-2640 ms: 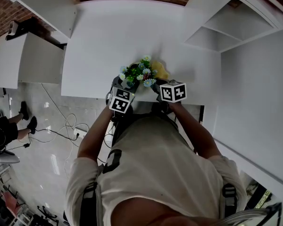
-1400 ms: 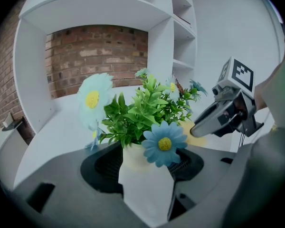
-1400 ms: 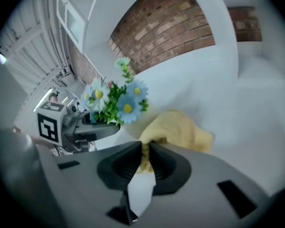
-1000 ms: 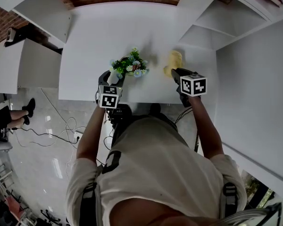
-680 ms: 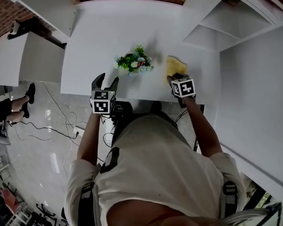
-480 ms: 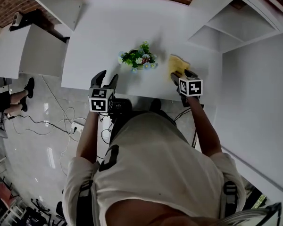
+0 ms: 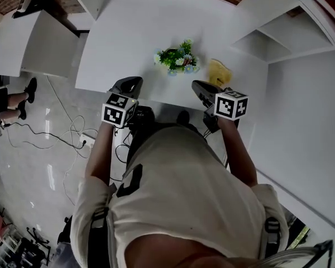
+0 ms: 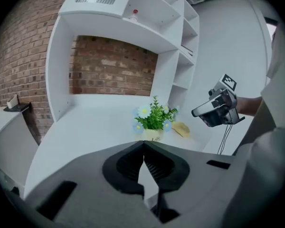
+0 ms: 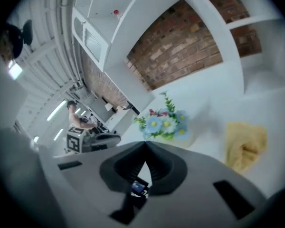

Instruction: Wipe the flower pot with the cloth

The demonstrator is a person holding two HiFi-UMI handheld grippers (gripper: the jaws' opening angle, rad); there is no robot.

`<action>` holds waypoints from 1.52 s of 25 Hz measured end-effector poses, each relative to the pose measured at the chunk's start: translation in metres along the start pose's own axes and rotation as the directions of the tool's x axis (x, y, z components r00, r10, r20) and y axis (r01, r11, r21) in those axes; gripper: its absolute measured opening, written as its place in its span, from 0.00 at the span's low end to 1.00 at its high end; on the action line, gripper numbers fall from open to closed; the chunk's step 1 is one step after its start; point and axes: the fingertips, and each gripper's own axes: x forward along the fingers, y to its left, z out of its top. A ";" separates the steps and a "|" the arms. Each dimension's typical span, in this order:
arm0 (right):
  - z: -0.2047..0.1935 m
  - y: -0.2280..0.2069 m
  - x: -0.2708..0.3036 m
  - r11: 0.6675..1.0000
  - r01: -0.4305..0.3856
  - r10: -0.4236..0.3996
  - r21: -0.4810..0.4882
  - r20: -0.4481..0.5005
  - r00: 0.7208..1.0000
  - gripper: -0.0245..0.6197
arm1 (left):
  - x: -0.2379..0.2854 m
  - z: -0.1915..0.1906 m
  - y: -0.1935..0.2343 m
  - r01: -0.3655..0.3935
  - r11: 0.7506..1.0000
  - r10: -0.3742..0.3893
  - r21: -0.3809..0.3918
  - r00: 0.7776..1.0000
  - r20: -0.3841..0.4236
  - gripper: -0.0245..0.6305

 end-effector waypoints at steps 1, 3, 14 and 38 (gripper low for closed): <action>-0.007 0.016 0.006 0.998 -0.054 0.054 0.030 -0.007 0.999 0.05 | -0.001 -0.003 -0.001 0.001 1.000 -0.001 0.007 1.000 -0.007 0.07; -0.016 0.046 0.015 0.987 -0.146 0.147 0.065 0.003 0.989 0.05 | -0.005 -0.007 -0.001 0.005 1.000 -0.005 -0.005 1.000 -0.007 0.07; -0.080 0.111 0.045 0.970 -0.238 0.242 0.043 -0.132 0.961 0.05 | -0.053 -0.050 -0.021 0.280 0.960 -0.280 -0.013 0.952 -0.125 0.07; -0.136 0.100 -0.089 0.923 -0.386 0.386 0.012 -0.010 0.923 0.05 | -0.060 -0.044 -0.218 0.276 0.960 -0.264 0.038 0.946 -0.188 0.07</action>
